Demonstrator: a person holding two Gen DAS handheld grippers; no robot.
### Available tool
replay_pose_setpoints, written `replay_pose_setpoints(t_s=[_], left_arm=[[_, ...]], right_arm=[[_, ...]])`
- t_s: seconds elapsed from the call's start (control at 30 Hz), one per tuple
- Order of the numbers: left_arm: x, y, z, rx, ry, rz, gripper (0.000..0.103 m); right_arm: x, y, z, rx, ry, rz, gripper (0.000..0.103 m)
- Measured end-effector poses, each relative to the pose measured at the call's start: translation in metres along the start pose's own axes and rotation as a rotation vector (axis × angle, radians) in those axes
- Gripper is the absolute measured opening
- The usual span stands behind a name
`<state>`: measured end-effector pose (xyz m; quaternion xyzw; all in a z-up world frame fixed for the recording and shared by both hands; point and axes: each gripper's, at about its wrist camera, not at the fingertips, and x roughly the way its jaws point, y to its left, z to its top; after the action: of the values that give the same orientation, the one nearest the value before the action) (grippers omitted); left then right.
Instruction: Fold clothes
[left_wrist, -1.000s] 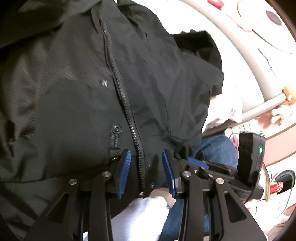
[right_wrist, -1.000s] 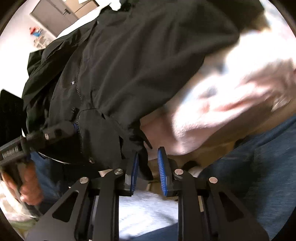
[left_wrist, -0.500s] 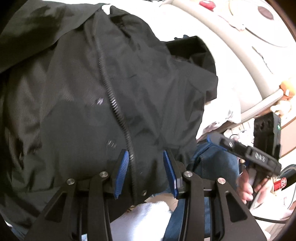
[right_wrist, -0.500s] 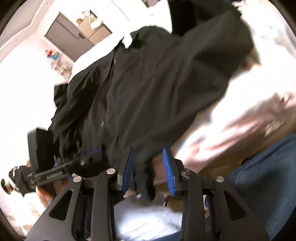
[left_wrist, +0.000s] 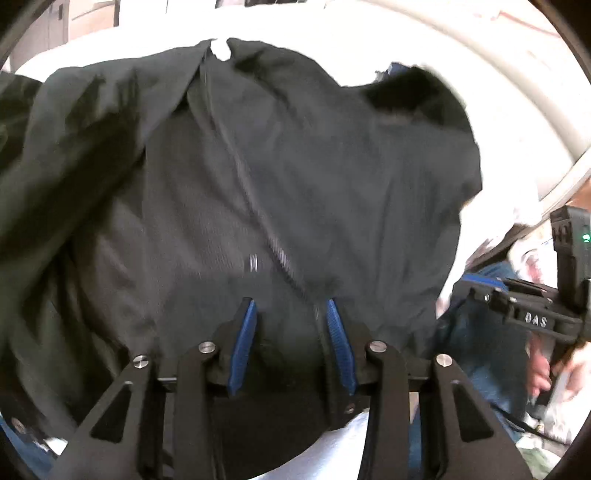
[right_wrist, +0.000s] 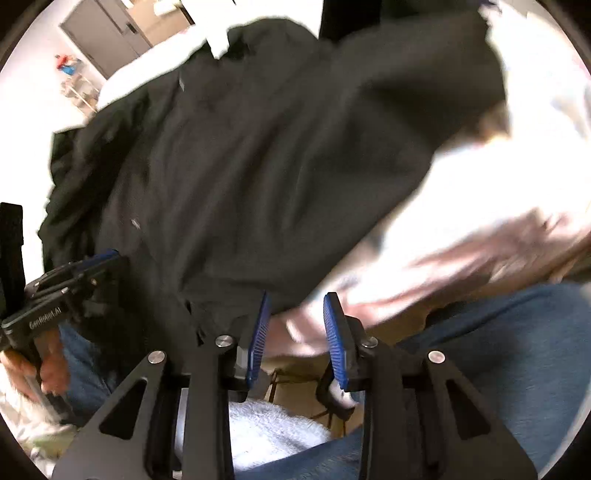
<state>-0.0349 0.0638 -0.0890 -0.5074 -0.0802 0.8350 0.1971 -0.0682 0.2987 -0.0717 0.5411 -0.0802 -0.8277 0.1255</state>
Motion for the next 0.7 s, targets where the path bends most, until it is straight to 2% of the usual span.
replay_pose_setpoints(t_s=[0.03, 0.13, 0.23, 0.33, 0.4, 0.47, 0.57, 0.7], left_arm=[[-0.002, 0.004, 0.01, -0.007, -0.01, -0.014, 0.043], [0.001, 0.012, 0.039, -0.009, -0.021, 0.019, 0.043], [0.009, 0.021, 0.072, -0.011, -0.015, 0.028, 0.043], [0.025, 0.035, 0.106, -0.003, 0.006, 0.082, 0.043], [0.039, 0.045, 0.126, 0.002, 0.026, 0.128, 0.043], [0.057, 0.061, 0.142, 0.0, 0.055, 0.176, 0.043], [0.084, 0.086, 0.158, -0.033, 0.092, 0.202, 0.043], [0.094, 0.101, 0.17, -0.066, 0.106, 0.172, 0.043]], right_arm=[[-0.007, 0.001, 0.011, -0.006, -0.023, 0.009, 0.038], [-0.013, 0.01, 0.049, -0.027, -0.074, 0.053, 0.039], [-0.004, 0.027, 0.09, -0.059, -0.079, 0.086, 0.039], [0.005, 0.034, 0.122, -0.081, -0.069, 0.124, 0.039], [0.011, 0.037, 0.141, -0.095, -0.072, 0.107, 0.039], [0.017, 0.036, 0.155, -0.086, -0.076, 0.1, 0.039], [0.034, 0.039, 0.171, -0.051, -0.054, 0.12, 0.041], [0.056, 0.031, 0.173, -0.042, 0.011, 0.104, 0.041]])
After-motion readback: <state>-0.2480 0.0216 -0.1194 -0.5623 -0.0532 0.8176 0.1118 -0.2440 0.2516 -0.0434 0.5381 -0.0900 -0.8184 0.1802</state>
